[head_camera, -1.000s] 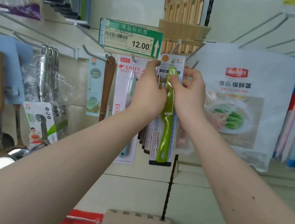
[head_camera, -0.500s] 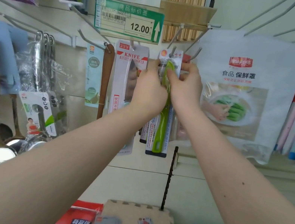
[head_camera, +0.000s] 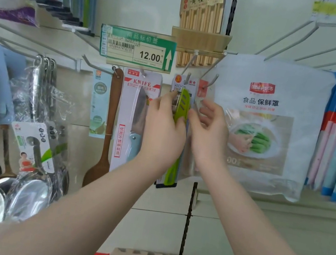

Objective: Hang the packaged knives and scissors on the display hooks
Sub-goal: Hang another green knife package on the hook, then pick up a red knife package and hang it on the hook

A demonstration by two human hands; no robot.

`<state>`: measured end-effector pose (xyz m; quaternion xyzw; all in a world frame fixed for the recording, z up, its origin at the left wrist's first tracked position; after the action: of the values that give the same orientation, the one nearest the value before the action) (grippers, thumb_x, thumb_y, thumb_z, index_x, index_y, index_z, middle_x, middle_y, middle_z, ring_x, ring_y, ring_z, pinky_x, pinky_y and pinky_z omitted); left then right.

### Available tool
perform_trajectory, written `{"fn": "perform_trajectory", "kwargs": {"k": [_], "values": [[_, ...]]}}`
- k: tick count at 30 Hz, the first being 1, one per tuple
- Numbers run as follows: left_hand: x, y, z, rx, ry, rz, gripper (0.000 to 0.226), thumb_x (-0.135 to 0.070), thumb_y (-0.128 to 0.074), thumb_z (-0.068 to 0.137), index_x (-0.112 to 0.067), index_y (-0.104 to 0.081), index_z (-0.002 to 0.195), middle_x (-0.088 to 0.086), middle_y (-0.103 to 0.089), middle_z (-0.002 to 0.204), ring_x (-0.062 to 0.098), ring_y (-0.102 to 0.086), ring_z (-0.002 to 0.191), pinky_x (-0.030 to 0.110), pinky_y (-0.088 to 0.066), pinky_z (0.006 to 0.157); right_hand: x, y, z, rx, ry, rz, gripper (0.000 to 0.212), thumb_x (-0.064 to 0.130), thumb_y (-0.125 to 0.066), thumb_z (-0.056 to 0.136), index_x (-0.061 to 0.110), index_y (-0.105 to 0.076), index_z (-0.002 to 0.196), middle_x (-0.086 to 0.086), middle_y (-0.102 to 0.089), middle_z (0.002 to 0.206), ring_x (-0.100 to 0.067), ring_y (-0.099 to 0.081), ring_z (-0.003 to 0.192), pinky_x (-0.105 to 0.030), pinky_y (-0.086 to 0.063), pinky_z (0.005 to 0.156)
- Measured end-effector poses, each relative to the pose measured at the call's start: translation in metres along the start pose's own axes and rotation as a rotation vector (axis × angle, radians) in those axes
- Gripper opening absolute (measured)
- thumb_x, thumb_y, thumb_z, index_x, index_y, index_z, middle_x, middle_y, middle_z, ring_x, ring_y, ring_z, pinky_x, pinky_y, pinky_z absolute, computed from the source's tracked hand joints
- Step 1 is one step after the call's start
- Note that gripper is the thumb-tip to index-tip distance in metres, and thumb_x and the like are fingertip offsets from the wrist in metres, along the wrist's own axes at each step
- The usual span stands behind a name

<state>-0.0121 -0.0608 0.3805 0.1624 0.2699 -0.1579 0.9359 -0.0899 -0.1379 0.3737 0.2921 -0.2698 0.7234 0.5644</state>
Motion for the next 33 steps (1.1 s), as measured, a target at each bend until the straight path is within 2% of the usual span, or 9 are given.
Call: {"fn": "perform_trajectory", "kwargs": {"k": [3,6,10,14,19,26,28,30,33], "values": [[0.004,-0.001,-0.016,0.002,-0.048,-0.035,0.049,-0.007,-0.052,0.087,-0.013,-0.040,0.135,0.008,-0.044,0.135,0.014,-0.038,0.127,0.006,-0.021,0.094,-0.015,0.009,-0.019,0.008,-0.007,0.043,0.036,0.014,-0.060,0.087,0.013,-0.052,0.122,-0.002,-0.058,0.114,-0.016,-0.058,0.104,-0.029,-0.047,0.093],[0.011,-0.003,-0.040,0.018,-0.125,-0.057,0.046,-0.009,-0.052,0.088,-0.013,-0.043,0.133,0.005,-0.044,0.133,0.009,-0.038,0.125,-0.003,-0.021,0.097,-0.039,0.019,-0.041,0.017,-0.028,0.072,0.033,0.012,-0.060,0.087,0.012,-0.054,0.120,-0.004,-0.062,0.112,-0.015,-0.060,0.104,-0.022,-0.048,0.090],[0.027,-0.006,-0.076,0.041,-0.180,-0.102,0.042,-0.012,-0.048,0.087,-0.013,-0.046,0.129,0.002,-0.046,0.127,0.005,-0.041,0.121,0.011,-0.030,0.105,-0.078,0.027,-0.075,0.061,-0.097,0.099,0.029,0.008,-0.056,0.088,0.015,-0.053,0.116,0.000,-0.060,0.110,-0.008,-0.058,0.098,-0.005,-0.046,0.077],[0.055,-0.006,-0.113,-0.020,-0.126,-0.154,0.037,0.000,-0.050,0.085,-0.010,-0.051,0.121,0.000,-0.048,0.111,0.009,-0.049,0.106,0.014,-0.039,0.093,-0.126,0.029,-0.114,0.072,-0.205,0.069,0.027,0.004,-0.056,0.088,0.021,-0.053,0.108,0.006,-0.060,0.098,-0.002,-0.057,0.085,-0.003,-0.044,0.071],[0.100,-0.016,-0.161,0.019,0.068,-0.228,0.032,-0.003,-0.050,0.086,-0.024,-0.048,0.110,0.000,-0.053,0.111,0.010,-0.054,0.096,0.021,-0.045,0.083,-0.184,0.030,-0.156,0.078,-0.349,0.003,0.025,0.004,-0.055,0.088,0.022,-0.053,0.106,0.002,-0.059,0.100,-0.003,-0.055,0.083,0.000,-0.042,0.068],[0.152,-0.027,-0.228,0.094,0.319,-0.251,0.027,-0.002,-0.049,0.087,-0.022,-0.049,0.106,0.002,-0.059,0.107,0.004,-0.055,0.088,0.008,-0.042,0.072,-0.261,0.033,-0.219,0.145,-0.497,-0.234,0.023,0.004,-0.053,0.088,0.012,-0.055,0.110,-0.001,-0.060,0.098,-0.008,-0.055,0.080,-0.004,-0.044,0.069],[0.162,-0.028,-0.244,0.106,0.382,-0.267,0.027,-0.003,-0.049,0.088,-0.022,-0.050,0.107,-0.002,-0.060,0.103,0.003,-0.056,0.088,0.010,-0.043,0.071,-0.280,0.038,-0.238,0.167,-0.553,-0.354,0.022,0.010,-0.053,0.089,0.014,-0.056,0.110,0.001,-0.060,0.101,-0.011,-0.056,0.086,-0.018,-0.047,0.083],[0.170,-0.029,-0.259,0.113,0.433,-0.283,0.027,-0.003,-0.049,0.088,-0.021,-0.049,0.108,-0.004,-0.060,0.100,0.002,-0.056,0.088,0.009,-0.044,0.071,-0.297,0.042,-0.257,0.228,-0.628,-0.463,0.022,0.016,-0.052,0.090,0.016,-0.055,0.112,0.001,-0.058,0.106,-0.012,-0.053,0.093,-0.029,-0.045,0.089],[0.182,-0.031,-0.281,0.106,0.508,-0.298,0.026,-0.002,-0.049,0.089,-0.019,-0.049,0.109,-0.004,-0.061,0.097,0.002,-0.056,0.085,0.009,-0.044,0.069,-0.329,0.047,-0.285,0.348,-0.709,-0.624,0.030,0.025,-0.052,0.091,0.013,-0.053,0.118,-0.003,-0.059,0.117,-0.012,-0.049,0.092,-0.027,-0.040,0.080]]}}
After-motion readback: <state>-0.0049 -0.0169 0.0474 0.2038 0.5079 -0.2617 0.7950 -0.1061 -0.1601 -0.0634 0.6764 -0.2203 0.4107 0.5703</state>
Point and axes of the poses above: each hand's wrist, its own z-axis towards the middle knuckle, its own y-axis out of the back of the hand, x = y × z, the point moved 6 cm from there along z, towards the middle knuckle
